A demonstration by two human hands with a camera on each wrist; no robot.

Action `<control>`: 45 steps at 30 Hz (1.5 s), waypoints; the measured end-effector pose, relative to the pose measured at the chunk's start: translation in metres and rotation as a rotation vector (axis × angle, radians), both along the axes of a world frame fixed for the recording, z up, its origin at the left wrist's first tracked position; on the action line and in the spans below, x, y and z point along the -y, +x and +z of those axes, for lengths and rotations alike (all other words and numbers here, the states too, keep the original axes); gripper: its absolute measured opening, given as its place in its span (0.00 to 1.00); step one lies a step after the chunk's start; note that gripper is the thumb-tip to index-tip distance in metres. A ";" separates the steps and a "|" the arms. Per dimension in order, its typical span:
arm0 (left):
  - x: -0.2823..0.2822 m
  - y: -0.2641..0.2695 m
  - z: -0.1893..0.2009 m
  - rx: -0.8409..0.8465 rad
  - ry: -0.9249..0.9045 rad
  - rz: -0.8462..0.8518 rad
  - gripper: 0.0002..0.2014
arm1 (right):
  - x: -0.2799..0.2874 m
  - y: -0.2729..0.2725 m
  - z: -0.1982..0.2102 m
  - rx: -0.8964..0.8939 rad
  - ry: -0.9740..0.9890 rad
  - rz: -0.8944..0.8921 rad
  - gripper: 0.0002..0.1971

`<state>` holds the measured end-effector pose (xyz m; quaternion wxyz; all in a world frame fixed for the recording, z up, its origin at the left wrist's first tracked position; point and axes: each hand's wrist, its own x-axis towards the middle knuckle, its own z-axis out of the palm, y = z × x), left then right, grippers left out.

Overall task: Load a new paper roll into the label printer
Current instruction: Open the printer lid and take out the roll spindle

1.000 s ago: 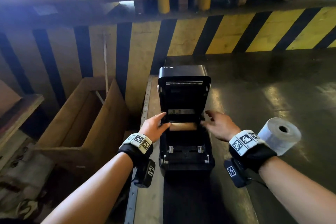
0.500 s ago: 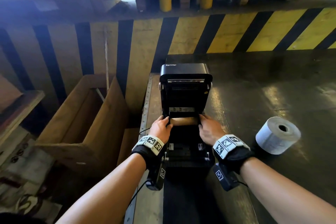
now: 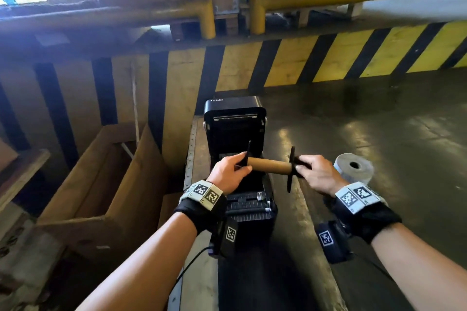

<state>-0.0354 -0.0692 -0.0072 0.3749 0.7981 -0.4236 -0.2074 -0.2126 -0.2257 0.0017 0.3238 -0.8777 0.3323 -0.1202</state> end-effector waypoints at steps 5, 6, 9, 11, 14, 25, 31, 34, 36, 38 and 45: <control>0.024 -0.043 -0.002 -0.234 -0.085 -0.039 0.21 | 0.015 -0.053 -0.013 0.337 0.380 -0.152 0.10; 0.029 -0.052 -0.004 -0.313 -0.111 -0.014 0.21 | 0.018 -0.061 -0.016 0.400 0.483 -0.179 0.10; 0.045 -0.084 -0.011 -0.508 -0.184 0.036 0.16 | 0.032 -0.085 -0.029 0.505 0.678 -0.247 0.10; 0.055 -0.104 -0.018 -0.571 -0.203 0.063 0.14 | 0.045 -0.099 -0.041 0.535 0.771 -0.278 0.09; 0.068 -0.129 -0.032 -0.592 -0.179 0.126 0.10 | 0.061 -0.119 -0.059 0.534 0.933 -0.262 0.10; 0.076 -0.164 -0.074 -0.338 0.063 0.215 0.11 | 0.104 -0.157 -0.087 0.488 1.063 -0.239 0.08; 0.064 -0.186 -0.106 0.209 0.484 -0.005 0.11 | 0.119 -0.176 -0.097 0.410 1.048 -0.247 0.08; 0.059 -0.190 -0.121 0.272 0.593 -0.054 0.14 | 0.120 -0.184 -0.102 0.351 1.041 -0.227 0.07; 0.056 -0.194 -0.128 0.302 0.634 -0.058 0.17 | 0.119 -0.187 -0.105 0.327 1.035 -0.219 0.07; 0.054 -0.197 -0.133 0.348 0.655 -0.067 0.19 | 0.117 -0.188 -0.106 0.316 1.031 -0.217 0.07; 0.055 -0.203 -0.127 0.321 0.633 0.024 0.28 | 0.114 -0.184 -0.104 0.289 1.024 -0.187 0.06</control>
